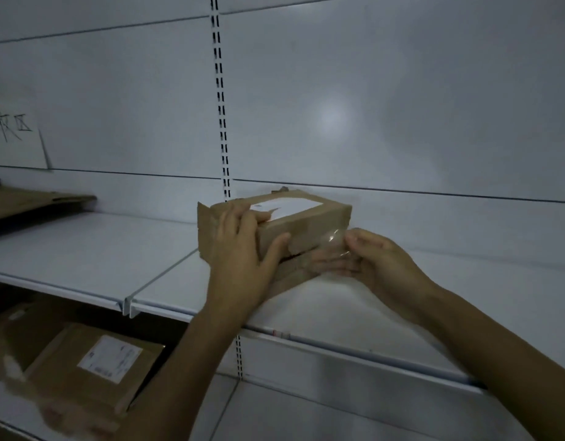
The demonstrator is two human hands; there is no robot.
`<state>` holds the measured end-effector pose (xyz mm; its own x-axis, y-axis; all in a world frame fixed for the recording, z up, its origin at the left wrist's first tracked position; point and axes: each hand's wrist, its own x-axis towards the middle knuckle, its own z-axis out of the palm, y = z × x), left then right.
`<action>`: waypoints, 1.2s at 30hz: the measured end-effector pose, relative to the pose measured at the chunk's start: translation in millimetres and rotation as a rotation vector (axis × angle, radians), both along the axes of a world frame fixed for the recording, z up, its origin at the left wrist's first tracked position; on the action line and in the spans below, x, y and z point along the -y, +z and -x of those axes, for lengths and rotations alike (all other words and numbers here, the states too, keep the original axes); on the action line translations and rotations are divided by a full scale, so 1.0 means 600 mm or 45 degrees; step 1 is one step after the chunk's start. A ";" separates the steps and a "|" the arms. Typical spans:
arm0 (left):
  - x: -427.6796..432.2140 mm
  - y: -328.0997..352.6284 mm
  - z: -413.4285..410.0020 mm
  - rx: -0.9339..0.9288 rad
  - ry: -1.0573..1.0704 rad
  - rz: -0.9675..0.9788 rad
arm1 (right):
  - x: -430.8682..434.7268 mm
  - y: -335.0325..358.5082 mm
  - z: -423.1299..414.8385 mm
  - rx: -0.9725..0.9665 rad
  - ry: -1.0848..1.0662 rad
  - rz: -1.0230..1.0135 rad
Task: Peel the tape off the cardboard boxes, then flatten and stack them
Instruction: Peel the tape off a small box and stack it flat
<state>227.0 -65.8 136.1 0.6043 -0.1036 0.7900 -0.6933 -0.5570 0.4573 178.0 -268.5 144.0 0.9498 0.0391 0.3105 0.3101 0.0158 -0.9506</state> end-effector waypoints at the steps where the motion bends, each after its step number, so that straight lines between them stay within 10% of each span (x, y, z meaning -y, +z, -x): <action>1: -0.017 0.000 -0.008 0.000 -0.030 -0.019 | 0.005 0.005 -0.001 -0.051 -0.057 -0.108; 10: -0.057 0.005 -0.015 -0.175 0.404 -0.012 | 0.028 0.014 -0.006 -0.306 -0.469 -0.561; 14: 0.038 0.036 0.017 0.228 0.197 -0.205 | -0.004 0.014 0.003 -0.337 -0.379 -0.032; 20: 0.117 0.045 0.002 -0.135 0.080 -0.363 | -0.010 -0.016 0.003 0.073 -0.542 0.964; 36: 0.011 0.006 -0.017 0.171 -0.197 -0.097 | 0.041 0.014 0.003 -0.314 -0.776 -0.404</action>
